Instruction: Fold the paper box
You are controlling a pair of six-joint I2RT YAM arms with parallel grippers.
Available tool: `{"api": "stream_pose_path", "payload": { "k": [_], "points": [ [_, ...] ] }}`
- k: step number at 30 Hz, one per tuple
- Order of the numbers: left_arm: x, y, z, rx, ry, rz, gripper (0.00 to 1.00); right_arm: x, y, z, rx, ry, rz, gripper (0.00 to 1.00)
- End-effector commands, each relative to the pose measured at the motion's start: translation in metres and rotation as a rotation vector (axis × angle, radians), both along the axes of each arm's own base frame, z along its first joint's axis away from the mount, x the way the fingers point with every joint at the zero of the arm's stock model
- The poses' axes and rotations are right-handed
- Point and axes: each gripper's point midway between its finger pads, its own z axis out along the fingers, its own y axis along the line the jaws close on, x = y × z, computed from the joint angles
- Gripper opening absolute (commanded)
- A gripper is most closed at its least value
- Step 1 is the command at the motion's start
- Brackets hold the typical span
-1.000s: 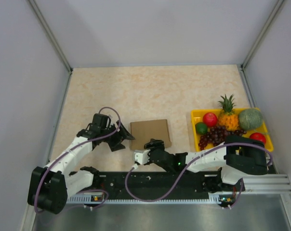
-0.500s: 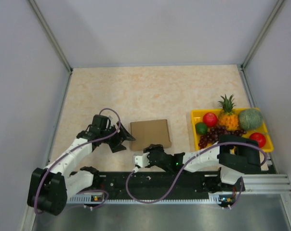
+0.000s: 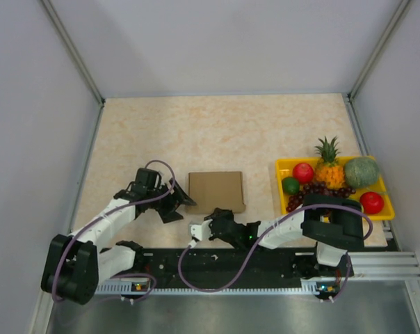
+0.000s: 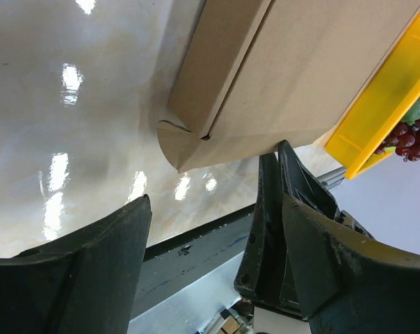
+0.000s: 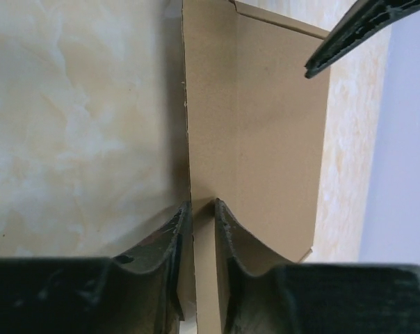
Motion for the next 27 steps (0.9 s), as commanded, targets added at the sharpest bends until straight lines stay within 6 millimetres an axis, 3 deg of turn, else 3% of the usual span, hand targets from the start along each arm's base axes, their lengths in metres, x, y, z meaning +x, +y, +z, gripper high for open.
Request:
{"api": "stream_pose_path", "payload": {
  "k": [1,7,14,27],
  "points": [
    [0.013,0.0,0.0,-0.003,-0.035,0.029,0.8,0.007,0.005,0.004,0.012,-0.019,-0.01,0.13],
    [0.027,0.002,0.0,0.008,-0.062,0.047,0.81,0.006,0.008,0.008,0.025,-0.017,-0.01,0.0],
    [0.032,0.001,-0.009,0.004,-0.06,0.04,0.82,0.01,0.007,0.024,0.059,0.009,-0.018,0.0],
    [0.043,-0.009,-0.008,-0.066,-0.105,0.045,0.84,0.014,0.006,0.048,0.109,0.004,-0.031,0.0]
  ]
}}
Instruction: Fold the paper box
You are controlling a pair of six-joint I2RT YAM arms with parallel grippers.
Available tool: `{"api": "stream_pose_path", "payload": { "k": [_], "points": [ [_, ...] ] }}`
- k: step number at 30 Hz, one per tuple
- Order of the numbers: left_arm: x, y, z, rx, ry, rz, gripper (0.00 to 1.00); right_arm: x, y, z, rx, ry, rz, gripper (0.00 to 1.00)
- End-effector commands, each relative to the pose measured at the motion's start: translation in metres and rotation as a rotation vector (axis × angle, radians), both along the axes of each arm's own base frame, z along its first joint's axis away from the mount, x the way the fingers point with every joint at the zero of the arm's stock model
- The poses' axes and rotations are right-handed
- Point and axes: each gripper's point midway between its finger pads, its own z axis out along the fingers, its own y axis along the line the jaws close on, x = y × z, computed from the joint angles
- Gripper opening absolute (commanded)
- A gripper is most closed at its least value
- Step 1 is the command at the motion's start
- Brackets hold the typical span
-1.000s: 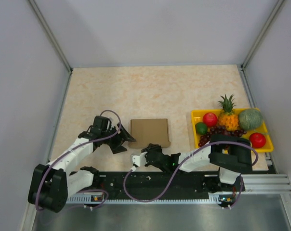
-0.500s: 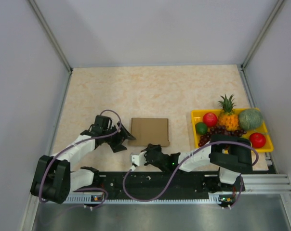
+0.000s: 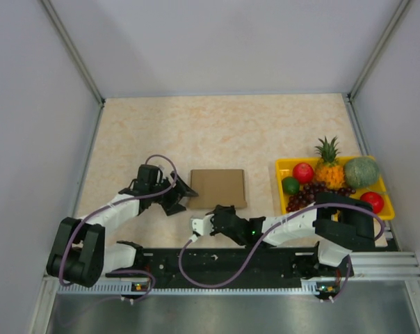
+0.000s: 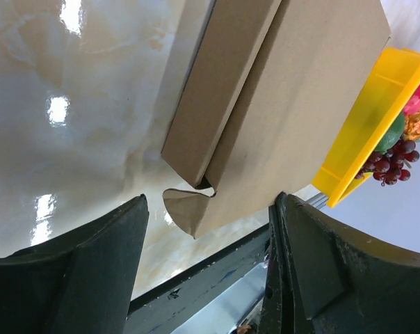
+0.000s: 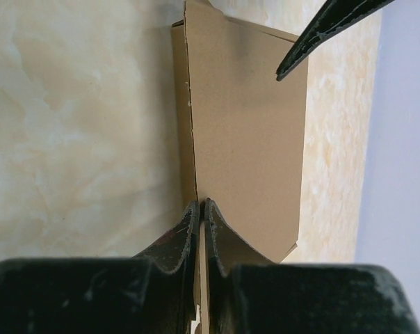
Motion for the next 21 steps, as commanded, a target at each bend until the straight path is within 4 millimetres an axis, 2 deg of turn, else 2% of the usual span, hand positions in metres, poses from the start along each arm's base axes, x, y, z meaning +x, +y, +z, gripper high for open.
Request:
{"api": "stream_pose_path", "payload": {
  "k": [1,8,15,21],
  "points": [
    [0.003,-0.005,-0.001,-0.044,-0.028,-0.003,0.84,0.006,0.011,0.029,0.097,0.0,-0.019,0.0],
    [0.003,-0.003,-0.007,-0.035,-0.026,0.0,0.84,0.006,0.012,0.032,0.104,0.002,-0.014,0.0],
    [0.0,-0.003,-0.007,-0.04,-0.023,-0.005,0.81,-0.002,0.009,0.004,0.05,0.065,0.006,0.0],
    [-0.001,0.006,-0.015,0.035,-0.018,0.002,0.77,-0.014,0.007,-0.021,0.01,0.144,0.04,0.0]
  ]
}}
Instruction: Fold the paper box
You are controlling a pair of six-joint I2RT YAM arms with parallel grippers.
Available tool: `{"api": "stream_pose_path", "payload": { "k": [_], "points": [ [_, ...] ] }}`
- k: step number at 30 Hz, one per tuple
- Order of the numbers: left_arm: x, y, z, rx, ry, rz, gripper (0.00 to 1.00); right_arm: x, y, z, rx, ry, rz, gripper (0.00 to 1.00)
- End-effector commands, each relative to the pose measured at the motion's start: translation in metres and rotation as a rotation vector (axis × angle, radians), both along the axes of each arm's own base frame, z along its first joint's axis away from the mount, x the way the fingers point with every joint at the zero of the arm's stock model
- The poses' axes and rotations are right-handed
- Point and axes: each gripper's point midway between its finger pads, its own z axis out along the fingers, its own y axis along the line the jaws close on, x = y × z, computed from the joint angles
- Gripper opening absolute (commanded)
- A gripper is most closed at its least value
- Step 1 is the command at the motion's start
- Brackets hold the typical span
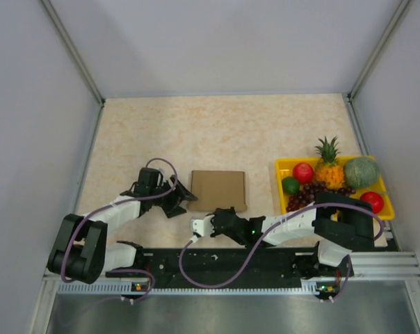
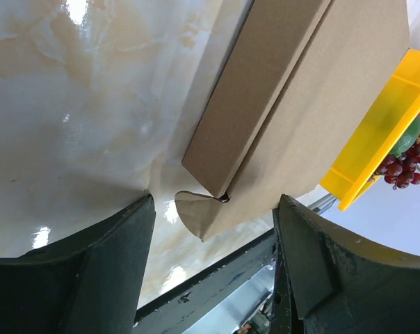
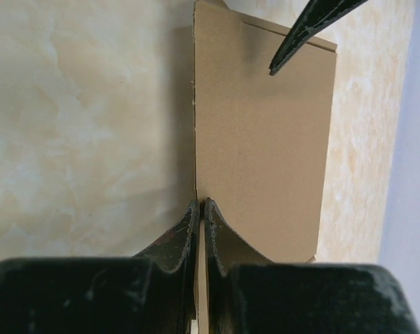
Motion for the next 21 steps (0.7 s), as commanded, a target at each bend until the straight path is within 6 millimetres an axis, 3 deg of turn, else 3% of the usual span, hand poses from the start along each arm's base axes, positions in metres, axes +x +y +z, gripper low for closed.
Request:
{"api": "stream_pose_path", "payload": {
  "k": [1,6,11,15,18,21],
  "points": [
    [0.007,0.006,0.002,0.043,-0.039,0.003,0.75,-0.01,0.006,-0.02,-0.005,0.099,0.027,0.0],
    [0.013,0.015,0.005,0.144,-0.083,-0.058,0.7,-0.011,0.003,-0.022,-0.027,0.124,0.024,0.0],
    [0.023,0.023,0.024,0.222,-0.26,-0.128,0.72,-0.012,-0.001,-0.02,-0.015,0.137,0.015,0.0],
    [0.032,0.02,0.041,0.223,-0.338,-0.17,0.74,-0.005,-0.001,0.003,0.057,0.127,-0.059,0.4],
    [0.034,0.013,0.053,0.201,-0.38,-0.235,0.74,0.003,0.004,0.043,0.16,0.137,-0.147,0.55],
    [0.041,0.009,0.066,0.198,-0.433,-0.27,0.74,0.017,-0.006,0.077,0.245,0.18,-0.293,0.6]
  ]
}}
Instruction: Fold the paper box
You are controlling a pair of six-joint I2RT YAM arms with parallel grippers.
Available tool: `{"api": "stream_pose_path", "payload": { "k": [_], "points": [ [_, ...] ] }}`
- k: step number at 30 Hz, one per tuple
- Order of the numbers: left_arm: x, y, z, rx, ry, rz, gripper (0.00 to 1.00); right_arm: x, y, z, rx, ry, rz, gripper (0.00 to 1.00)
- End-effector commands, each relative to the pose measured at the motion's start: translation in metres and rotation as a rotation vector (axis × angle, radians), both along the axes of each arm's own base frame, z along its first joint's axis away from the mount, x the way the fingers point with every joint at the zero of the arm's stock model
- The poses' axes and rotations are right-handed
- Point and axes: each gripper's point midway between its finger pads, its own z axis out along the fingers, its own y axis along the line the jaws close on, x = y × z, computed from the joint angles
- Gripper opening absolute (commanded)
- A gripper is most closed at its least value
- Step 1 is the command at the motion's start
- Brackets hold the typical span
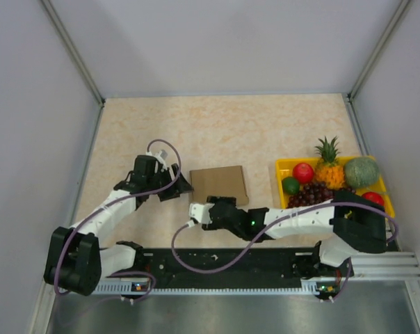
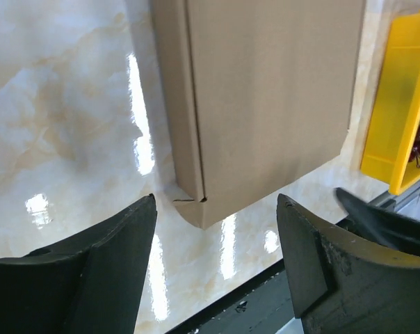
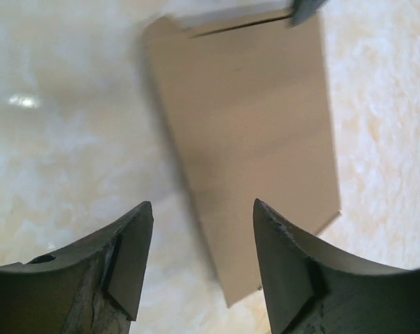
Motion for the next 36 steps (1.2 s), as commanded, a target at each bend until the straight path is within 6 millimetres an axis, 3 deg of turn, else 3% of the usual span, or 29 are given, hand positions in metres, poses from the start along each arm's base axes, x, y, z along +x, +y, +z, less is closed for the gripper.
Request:
{"api": "stream_pose_path", "payload": {
  "k": [1,4,5,6,8,9,10,12,17,20,23,28,30,31,36],
  "points": [
    [0.018,-0.008,0.031,0.001,-0.129,-0.104,0.74,0.027,-0.006,0.088,0.252,0.041,-0.25,0.62],
    [0.028,-0.006,0.042,0.047,-0.122,-0.103,0.74,0.044,-0.033,0.115,0.417,0.146,-0.448,0.68],
    [0.027,-0.005,0.042,0.069,-0.099,-0.106,0.74,0.045,-0.038,0.116,0.511,0.239,-0.545,0.75],
    [0.028,-0.005,0.039,0.083,-0.075,-0.108,0.74,0.059,-0.05,0.113,0.567,0.357,-0.607,0.76],
    [0.033,-0.008,0.041,0.105,-0.068,-0.107,0.72,0.067,-0.061,0.113,0.7,0.565,-0.736,0.77],
    [0.032,-0.009,0.035,0.114,-0.046,-0.11,0.7,0.055,-0.051,0.112,0.729,0.731,-0.683,0.78],
    [0.034,-0.011,0.034,0.117,-0.041,-0.113,0.66,0.074,-0.069,0.109,0.781,0.777,-0.758,0.78],
    [0.035,-0.011,0.023,0.141,-0.008,-0.115,0.63,0.073,-0.06,0.105,0.826,0.925,-0.716,0.77],
    [0.041,-0.011,0.011,0.208,-0.012,-0.15,0.61,0.104,-0.077,0.088,0.867,0.991,-0.784,0.7],
    [0.045,-0.014,0.005,0.218,-0.005,-0.181,0.62,0.114,-0.083,0.062,0.863,1.114,-0.818,0.6],
    [0.047,-0.02,-0.002,0.225,0.011,-0.201,0.6,0.12,-0.087,0.045,0.837,1.096,-0.845,0.57],
    [0.054,-0.029,-0.01,0.259,0.011,-0.215,0.54,0.122,-0.094,0.02,0.802,1.117,-0.868,0.54],
    [0.058,-0.031,-0.016,0.268,0.017,-0.213,0.5,0.122,-0.092,0.016,0.81,1.159,-0.854,0.49],
    [0.061,-0.031,-0.016,0.281,0.015,-0.206,0.5,0.122,-0.09,0.01,0.803,1.18,-0.855,0.41],
    [0.062,-0.035,-0.022,0.292,0.016,-0.21,0.44,0.12,-0.093,-0.002,0.796,1.176,-0.868,0.36]
  ]
}}
